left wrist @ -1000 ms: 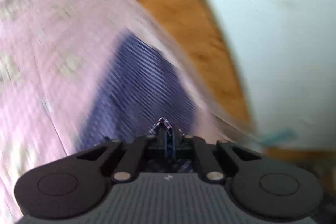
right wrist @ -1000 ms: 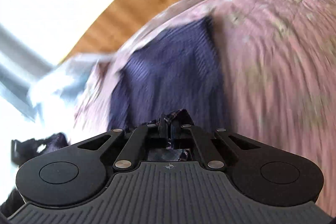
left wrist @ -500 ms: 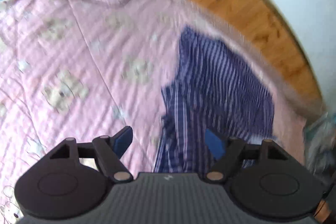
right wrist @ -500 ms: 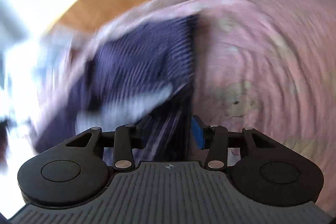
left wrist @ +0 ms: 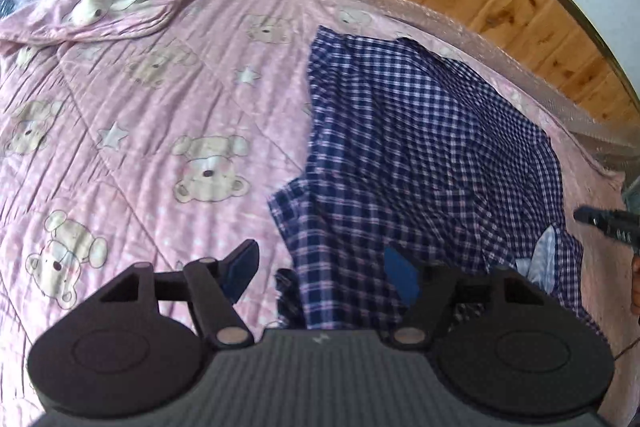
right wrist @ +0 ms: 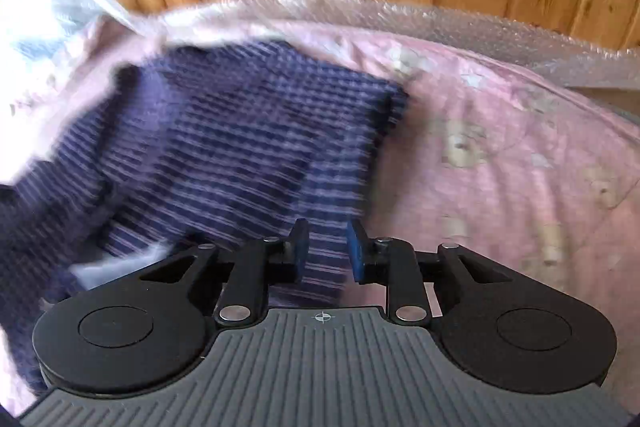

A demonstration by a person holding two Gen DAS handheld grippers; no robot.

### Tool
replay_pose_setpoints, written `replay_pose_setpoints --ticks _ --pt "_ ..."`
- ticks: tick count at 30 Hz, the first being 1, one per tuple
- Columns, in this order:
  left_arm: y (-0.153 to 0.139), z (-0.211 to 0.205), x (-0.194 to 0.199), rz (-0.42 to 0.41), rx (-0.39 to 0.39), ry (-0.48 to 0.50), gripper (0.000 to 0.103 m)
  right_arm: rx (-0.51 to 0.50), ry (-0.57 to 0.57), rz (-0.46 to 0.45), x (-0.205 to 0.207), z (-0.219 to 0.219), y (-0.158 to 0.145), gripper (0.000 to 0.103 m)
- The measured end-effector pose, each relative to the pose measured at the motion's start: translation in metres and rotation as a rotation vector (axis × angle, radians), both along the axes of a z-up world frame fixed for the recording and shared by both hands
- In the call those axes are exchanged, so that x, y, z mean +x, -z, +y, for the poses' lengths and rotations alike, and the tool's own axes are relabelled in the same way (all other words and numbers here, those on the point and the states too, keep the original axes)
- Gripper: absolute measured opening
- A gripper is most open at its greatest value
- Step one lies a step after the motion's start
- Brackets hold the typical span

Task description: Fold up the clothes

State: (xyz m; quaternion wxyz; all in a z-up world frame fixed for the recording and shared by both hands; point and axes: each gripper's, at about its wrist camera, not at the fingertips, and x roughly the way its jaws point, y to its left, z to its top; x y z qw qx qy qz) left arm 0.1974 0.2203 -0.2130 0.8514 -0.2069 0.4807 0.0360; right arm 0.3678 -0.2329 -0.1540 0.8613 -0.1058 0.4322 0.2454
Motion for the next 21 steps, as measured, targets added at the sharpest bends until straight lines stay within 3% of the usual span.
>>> replay_pose_setpoints --ticks 3,4,5,6,7,8,9,11,13,15,17,19,20,21 --pt "0.005 0.002 0.001 0.008 -0.021 -0.005 0.074 0.076 -0.233 0.022 -0.019 0.006 -0.013 0.028" --pt "0.008 0.001 0.002 0.012 -0.024 -0.003 0.074 0.118 -0.345 0.039 -0.028 0.012 -0.017 0.036" --pt "0.010 -0.001 0.003 0.015 -0.026 -0.001 0.074 0.120 -0.441 0.037 -0.040 0.019 -0.020 0.053" --pt "0.012 -0.003 0.004 0.015 -0.027 0.002 0.070 0.094 -0.523 0.038 -0.051 0.028 -0.018 0.055" --pt "0.012 -0.006 0.006 0.001 -0.022 0.012 0.065 0.047 -0.613 0.060 -0.057 0.043 -0.011 0.053" --pt "0.010 -0.010 0.007 -0.019 -0.013 0.034 0.045 0.003 -0.666 0.094 -0.057 0.057 0.000 0.046" --pt "0.006 -0.015 0.009 -0.041 0.002 0.064 0.015 -0.040 -0.715 0.128 -0.057 0.070 0.010 0.025" --pt "-0.003 -0.022 0.011 -0.075 0.031 0.114 0.006 -0.061 -0.684 0.122 -0.045 0.090 0.024 0.003" --pt "-0.008 -0.023 0.012 -0.097 0.038 0.136 0.006 0.038 -0.493 0.077 -0.018 0.095 0.023 0.004" --pt "-0.006 -0.017 0.012 -0.077 0.040 0.130 0.006 0.122 -0.289 0.043 0.008 0.095 0.020 0.013" --pt "-0.001 -0.011 0.012 -0.054 0.021 0.119 0.013 0.168 -0.238 0.062 0.021 0.089 0.016 0.017" --pt "0.003 -0.005 0.010 -0.045 -0.013 0.096 0.032 0.245 -0.224 0.085 0.020 0.069 0.006 0.031" --pt "0.004 -0.004 0.009 -0.048 -0.028 0.087 0.049 0.262 -0.211 0.099 0.015 0.059 0.005 0.044" --pt "0.006 -0.003 0.009 -0.051 -0.043 0.078 0.059 0.258 -0.186 0.105 0.009 0.043 0.003 0.046"
